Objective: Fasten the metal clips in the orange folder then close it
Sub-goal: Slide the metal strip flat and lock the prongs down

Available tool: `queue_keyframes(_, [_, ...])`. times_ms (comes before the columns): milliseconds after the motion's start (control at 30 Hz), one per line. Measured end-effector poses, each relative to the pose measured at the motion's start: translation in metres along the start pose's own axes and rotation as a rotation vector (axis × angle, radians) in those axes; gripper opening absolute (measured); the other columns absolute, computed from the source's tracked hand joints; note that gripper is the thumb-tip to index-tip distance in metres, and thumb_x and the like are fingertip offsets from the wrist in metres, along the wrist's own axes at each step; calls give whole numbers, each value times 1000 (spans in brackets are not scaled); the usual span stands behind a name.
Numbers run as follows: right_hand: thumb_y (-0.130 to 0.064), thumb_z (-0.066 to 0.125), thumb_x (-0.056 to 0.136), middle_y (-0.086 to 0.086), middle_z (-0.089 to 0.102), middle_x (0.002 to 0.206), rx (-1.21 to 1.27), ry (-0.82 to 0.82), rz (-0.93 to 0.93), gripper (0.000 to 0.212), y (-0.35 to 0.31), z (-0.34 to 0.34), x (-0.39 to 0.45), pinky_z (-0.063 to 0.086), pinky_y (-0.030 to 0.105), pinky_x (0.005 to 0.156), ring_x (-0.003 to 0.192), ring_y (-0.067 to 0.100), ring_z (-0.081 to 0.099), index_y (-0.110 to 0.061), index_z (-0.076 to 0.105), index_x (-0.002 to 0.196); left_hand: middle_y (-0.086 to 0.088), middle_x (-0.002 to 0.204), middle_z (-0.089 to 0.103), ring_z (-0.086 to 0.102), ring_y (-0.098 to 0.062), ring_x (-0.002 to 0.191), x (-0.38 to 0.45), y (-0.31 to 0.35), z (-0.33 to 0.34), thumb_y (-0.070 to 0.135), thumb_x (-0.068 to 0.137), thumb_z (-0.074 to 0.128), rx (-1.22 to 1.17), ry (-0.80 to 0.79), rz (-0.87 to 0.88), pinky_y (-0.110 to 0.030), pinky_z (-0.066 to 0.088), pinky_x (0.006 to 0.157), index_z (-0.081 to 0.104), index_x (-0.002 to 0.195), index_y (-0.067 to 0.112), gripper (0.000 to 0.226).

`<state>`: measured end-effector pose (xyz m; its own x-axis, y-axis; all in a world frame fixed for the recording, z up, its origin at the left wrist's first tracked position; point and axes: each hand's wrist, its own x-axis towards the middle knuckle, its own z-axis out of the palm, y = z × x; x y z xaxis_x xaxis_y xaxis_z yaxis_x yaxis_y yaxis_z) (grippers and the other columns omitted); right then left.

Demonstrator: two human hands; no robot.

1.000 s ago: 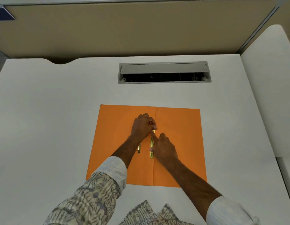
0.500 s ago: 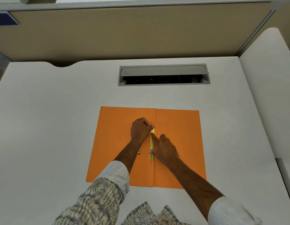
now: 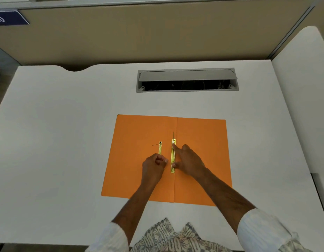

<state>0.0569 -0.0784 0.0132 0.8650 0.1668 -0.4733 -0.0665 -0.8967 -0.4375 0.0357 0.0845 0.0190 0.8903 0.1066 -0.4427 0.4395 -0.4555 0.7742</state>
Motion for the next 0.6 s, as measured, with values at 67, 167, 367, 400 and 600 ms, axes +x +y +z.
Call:
queue_keyframes(67, [-40,71,83,13,47,123,-23,9,-2,85,0,0,0,50,39,83,110,31,53,-28,23,153,5,66,70,60,-7,55,-18,-11,4,17,88,70,-77,-53,-86,-24,50,56,72,80,18,8])
queue_keyframes(167, [-41,69,85,14,47,124,-42,15,-8,82,-2,-2,-1,50,40,85,112,32,53,-27,24,152,-8,72,75,62,-17,54,-39,-14,9,26,92,67,-224,-77,-179,-30,51,52,71,82,11,18])
queue_keyframes(367, [-48,73,80,14,47,126,-66,17,8,90,-8,-1,-5,53,41,85,114,31,53,-26,24,152,-14,77,76,66,-20,59,-55,-8,14,37,90,71,-393,-78,-236,-32,54,56,69,89,4,33])
queue_keyframes(400, [-47,74,79,14,46,127,-70,19,10,91,-9,-1,-6,53,41,85,115,32,52,-26,24,152,-13,77,77,67,-20,60,-56,-9,14,31,90,71,-390,-75,-241,-31,54,56,69,90,5,27])
queue_keyframes(600, [-51,74,78,13,45,130,-87,34,17,94,-10,1,-8,52,41,88,117,30,51,-26,23,153,-13,77,77,70,-19,60,-58,-10,18,4,87,66,-317,-6,-224,-35,59,61,71,85,9,7])
